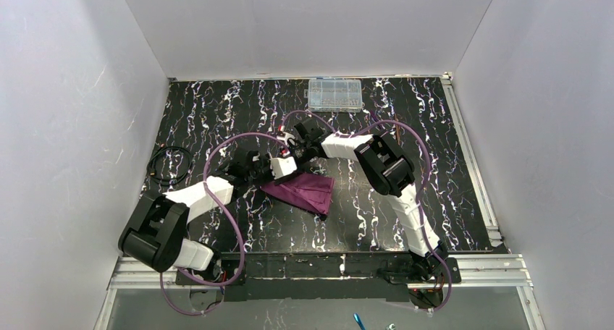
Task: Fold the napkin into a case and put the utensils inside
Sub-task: Grasp the top corner of the smaller rectangle folded napkin from the folded napkin.
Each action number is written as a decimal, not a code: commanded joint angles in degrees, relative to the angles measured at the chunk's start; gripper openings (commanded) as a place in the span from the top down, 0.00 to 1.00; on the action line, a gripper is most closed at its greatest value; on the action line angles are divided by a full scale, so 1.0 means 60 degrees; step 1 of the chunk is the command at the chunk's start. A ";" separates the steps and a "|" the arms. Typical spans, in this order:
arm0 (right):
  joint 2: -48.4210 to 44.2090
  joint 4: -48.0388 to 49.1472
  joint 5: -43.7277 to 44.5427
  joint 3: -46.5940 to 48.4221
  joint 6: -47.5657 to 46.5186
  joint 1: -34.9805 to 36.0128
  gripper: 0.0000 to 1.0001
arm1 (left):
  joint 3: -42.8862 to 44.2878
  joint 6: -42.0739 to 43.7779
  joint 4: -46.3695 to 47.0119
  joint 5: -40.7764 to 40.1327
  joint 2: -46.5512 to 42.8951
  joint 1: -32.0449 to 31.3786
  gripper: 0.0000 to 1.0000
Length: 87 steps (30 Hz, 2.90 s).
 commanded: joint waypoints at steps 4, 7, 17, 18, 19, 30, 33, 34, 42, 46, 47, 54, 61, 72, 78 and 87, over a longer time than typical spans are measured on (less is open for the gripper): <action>0.0222 -0.0692 0.0542 0.0696 -0.0192 0.0021 0.99 | -0.0188 0.0296 -0.0437 0.0361 -0.0430 -0.0058 1.00; 0.0358 -0.1035 0.0559 0.1145 -0.0262 0.0023 0.99 | -0.0346 0.0476 -0.0474 0.0596 -0.0466 -0.0058 1.00; 0.0383 -0.1355 0.0579 0.1404 -0.0404 -0.0033 0.99 | -0.0541 0.1166 -0.0822 0.0964 -0.0506 -0.0062 1.00; 0.0384 -0.1422 0.0550 0.1449 -0.0471 -0.0061 0.99 | -0.0561 0.1294 -0.0903 0.0993 -0.0503 -0.0059 1.00; 0.0384 -0.1475 0.0513 0.1473 -0.0535 -0.0097 0.99 | -0.0554 0.1482 -0.1065 0.1015 -0.0503 -0.0064 1.00; 0.0626 -0.1648 0.0118 0.1824 -0.0738 -0.0186 0.99 | -0.0989 0.3011 -0.1514 0.1287 -0.0439 -0.0058 1.00; 0.0387 -0.1418 0.0008 0.1592 -0.0657 -0.0202 0.91 | -0.1222 0.3501 -0.1422 0.1371 -0.0373 -0.0059 1.00; 0.0326 -0.1317 -0.0037 0.1507 -0.0652 -0.0232 0.89 | -0.1305 0.3680 -0.1410 0.1377 -0.0371 -0.0058 1.00; -0.0908 -0.1750 0.0192 0.0860 -0.1715 -0.0590 0.44 | -0.1621 0.4206 -0.1454 0.1238 -0.0313 -0.0058 1.00; -0.2204 -0.1062 0.0272 -0.0662 -0.1909 -0.1115 0.42 | -0.1635 0.4262 -0.1448 0.1250 -0.0327 -0.0058 1.00; -0.2572 -0.0976 0.0372 -0.1069 -0.2174 -0.1192 0.41 | -0.1648 0.4277 -0.1461 0.1247 -0.0327 -0.0058 1.00; -0.4741 -0.2053 0.2005 -0.3591 -0.5241 -0.1239 0.38 | -0.1620 0.4221 -0.1482 0.1204 -0.0363 -0.0058 1.00; -0.6500 -0.1830 0.2280 -0.5365 -0.6211 -0.1085 0.01 | -0.1578 0.4160 -0.1481 0.1178 -0.0337 -0.0062 1.00; -0.7080 -0.0568 0.4545 -0.6571 -0.6279 0.0263 0.06 | -0.1512 0.3994 -0.1413 0.1102 -0.0325 -0.0058 1.00; -0.7081 0.0021 0.5379 -0.6863 -0.6372 0.0989 0.20 | -0.1518 0.3956 -0.1412 0.1078 -0.0342 -0.0058 1.00; -0.6830 -0.0479 0.5797 -0.6177 -0.6598 0.1136 0.74 | -0.1489 0.3952 -0.1441 0.1027 -0.0360 -0.0058 1.00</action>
